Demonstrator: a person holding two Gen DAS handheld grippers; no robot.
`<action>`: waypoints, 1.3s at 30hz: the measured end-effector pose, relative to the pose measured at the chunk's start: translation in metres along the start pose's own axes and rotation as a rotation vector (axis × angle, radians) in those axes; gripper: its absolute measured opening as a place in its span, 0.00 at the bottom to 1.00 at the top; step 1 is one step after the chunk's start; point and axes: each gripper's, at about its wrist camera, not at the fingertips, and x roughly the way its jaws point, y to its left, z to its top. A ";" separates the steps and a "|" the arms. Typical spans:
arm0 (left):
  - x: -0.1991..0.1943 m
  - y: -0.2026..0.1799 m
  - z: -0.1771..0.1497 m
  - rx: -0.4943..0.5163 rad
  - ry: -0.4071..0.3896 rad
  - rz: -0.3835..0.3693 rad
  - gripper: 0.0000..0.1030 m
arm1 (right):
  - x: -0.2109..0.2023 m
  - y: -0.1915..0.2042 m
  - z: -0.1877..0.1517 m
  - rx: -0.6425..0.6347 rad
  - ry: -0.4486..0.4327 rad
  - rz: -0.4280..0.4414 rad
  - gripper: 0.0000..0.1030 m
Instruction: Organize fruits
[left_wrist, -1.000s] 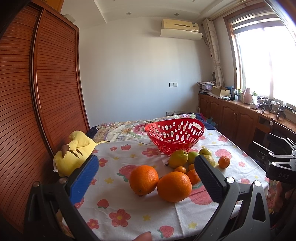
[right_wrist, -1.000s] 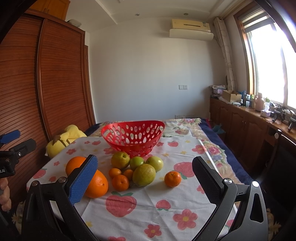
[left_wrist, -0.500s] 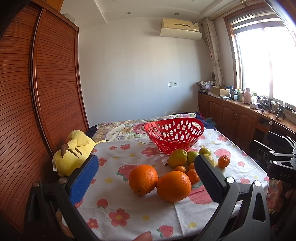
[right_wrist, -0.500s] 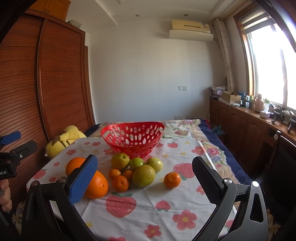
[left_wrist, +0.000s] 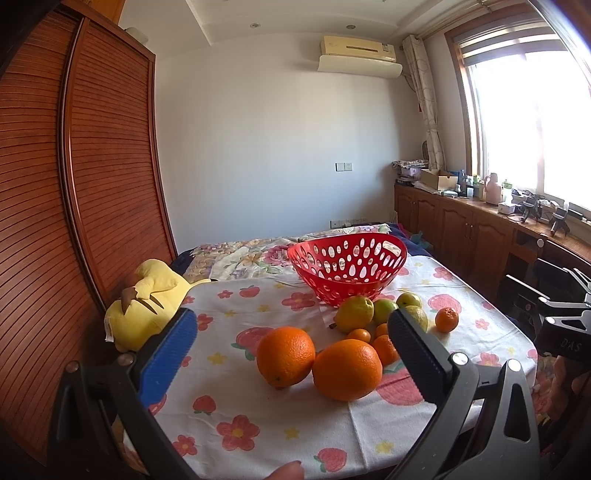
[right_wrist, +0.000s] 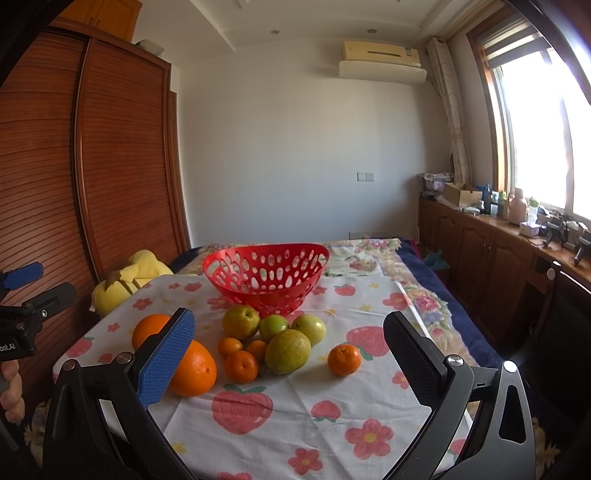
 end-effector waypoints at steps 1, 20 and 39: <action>0.001 0.000 -0.001 0.000 0.003 -0.001 1.00 | 0.000 0.000 0.000 0.000 0.001 0.000 1.00; 0.044 0.002 -0.034 -0.023 0.120 -0.057 1.00 | 0.035 -0.017 -0.014 -0.020 0.075 -0.021 1.00; 0.107 -0.014 -0.058 -0.001 0.272 -0.212 0.97 | 0.114 -0.054 -0.039 -0.056 0.252 0.020 0.87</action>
